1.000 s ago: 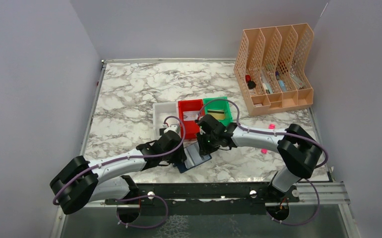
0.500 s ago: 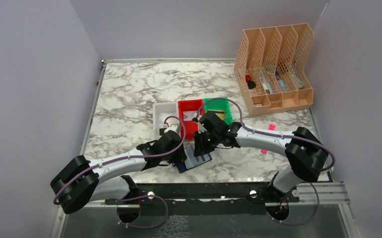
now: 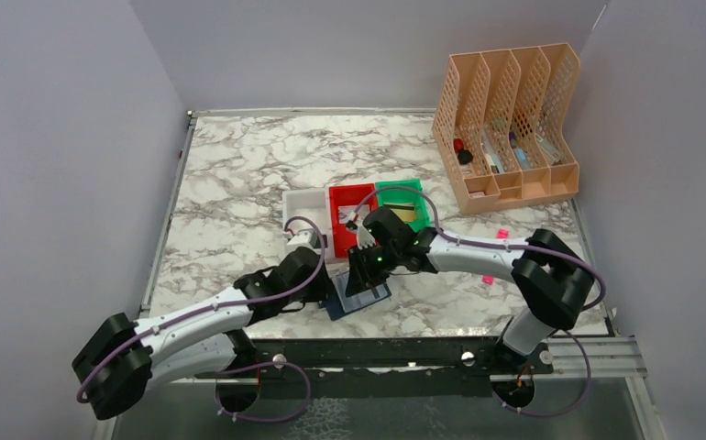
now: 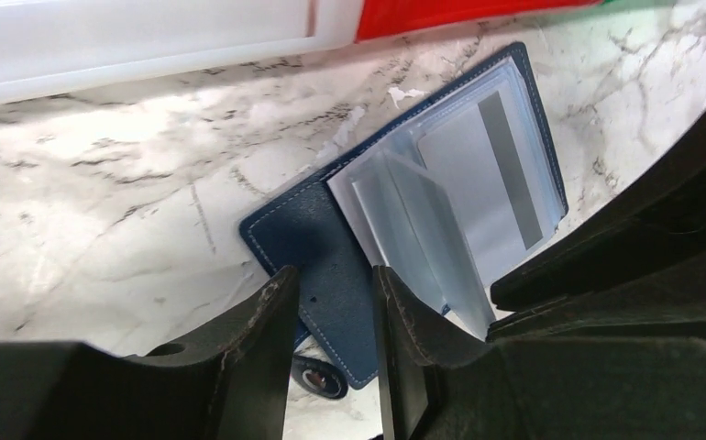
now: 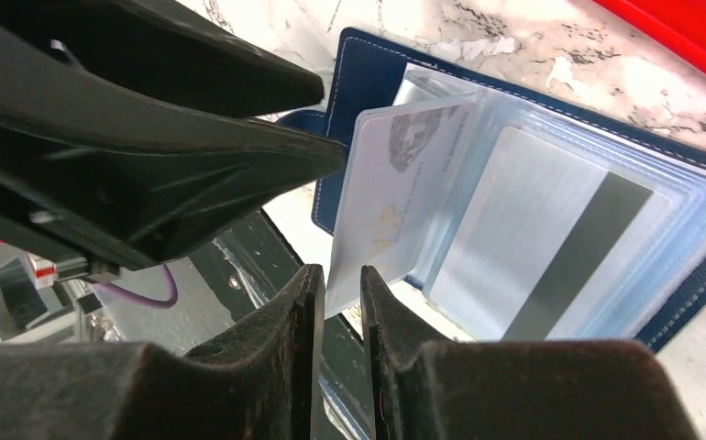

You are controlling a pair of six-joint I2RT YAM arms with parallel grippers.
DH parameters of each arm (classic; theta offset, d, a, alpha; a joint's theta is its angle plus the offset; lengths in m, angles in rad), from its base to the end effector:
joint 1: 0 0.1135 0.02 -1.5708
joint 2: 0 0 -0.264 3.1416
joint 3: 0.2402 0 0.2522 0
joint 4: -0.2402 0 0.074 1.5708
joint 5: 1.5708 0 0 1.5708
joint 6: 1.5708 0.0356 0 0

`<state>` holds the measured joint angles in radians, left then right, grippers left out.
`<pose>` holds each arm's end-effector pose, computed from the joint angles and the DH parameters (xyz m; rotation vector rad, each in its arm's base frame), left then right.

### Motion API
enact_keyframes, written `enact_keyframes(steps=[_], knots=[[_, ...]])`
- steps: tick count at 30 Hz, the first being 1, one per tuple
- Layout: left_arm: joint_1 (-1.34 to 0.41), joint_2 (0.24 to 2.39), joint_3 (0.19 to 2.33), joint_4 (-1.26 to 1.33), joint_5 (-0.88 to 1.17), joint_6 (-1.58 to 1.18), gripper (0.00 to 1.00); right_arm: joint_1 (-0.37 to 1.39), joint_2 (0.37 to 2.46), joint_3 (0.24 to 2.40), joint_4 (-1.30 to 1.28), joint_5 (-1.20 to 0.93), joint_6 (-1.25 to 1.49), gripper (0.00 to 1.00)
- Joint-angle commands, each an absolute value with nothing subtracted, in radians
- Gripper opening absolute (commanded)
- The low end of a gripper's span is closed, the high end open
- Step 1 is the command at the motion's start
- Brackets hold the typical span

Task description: Take the credit cards out of the card holder

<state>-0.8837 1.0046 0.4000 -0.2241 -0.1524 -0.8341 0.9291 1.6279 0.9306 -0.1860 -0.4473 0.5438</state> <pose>0.1233 -0.1418 0.1659 -0.0121 2.4802 -0.6066 0.1844 0.2725 0.1838 -0.7351 2.6164 1.1077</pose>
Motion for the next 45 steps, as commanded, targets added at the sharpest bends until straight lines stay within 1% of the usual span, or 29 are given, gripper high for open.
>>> enact_keyframes(steps=[1,7,14,16,20,24,28,36,41,45], knots=[[-0.885,0.888,0.371,-0.318,-0.276,-0.899,0.40,0.938,1.674,0.946,-0.130,-0.552,0.555,0.27],[-0.885,0.784,0.353,-0.332,-0.289,-0.917,0.46,0.957,1.696,0.957,-0.113,-0.599,0.546,0.32],[-0.884,0.788,0.366,-0.335,-0.289,-0.905,0.51,0.971,1.695,0.970,-0.105,-0.646,0.521,0.39],[-0.885,0.801,0.372,-0.334,-0.279,-0.899,0.51,0.971,1.666,0.955,-0.108,-0.595,0.525,0.39],[-0.884,0.837,0.394,-0.314,-0.236,-0.868,0.51,0.971,1.602,0.928,-0.153,-0.392,0.550,0.37],[-0.885,0.872,0.424,-0.259,-0.172,-0.832,0.51,0.971,1.589,0.908,-0.158,-0.322,0.566,0.34],[-0.885,0.935,0.461,-0.220,-0.108,-0.803,0.49,0.971,1.589,0.882,-0.132,-0.287,0.595,0.31],[-0.885,1.034,0.486,-0.225,-0.040,-0.798,0.39,0.971,1.595,0.855,-0.103,-0.283,0.617,0.29],[-0.885,1.039,0.451,-0.226,-0.039,-0.815,0.39,0.971,1.615,0.844,-0.083,-0.291,0.623,0.29],[-0.884,1.093,0.449,-0.216,-0.024,-0.810,0.39,0.971,1.638,0.854,-0.083,-0.288,0.614,0.30]])
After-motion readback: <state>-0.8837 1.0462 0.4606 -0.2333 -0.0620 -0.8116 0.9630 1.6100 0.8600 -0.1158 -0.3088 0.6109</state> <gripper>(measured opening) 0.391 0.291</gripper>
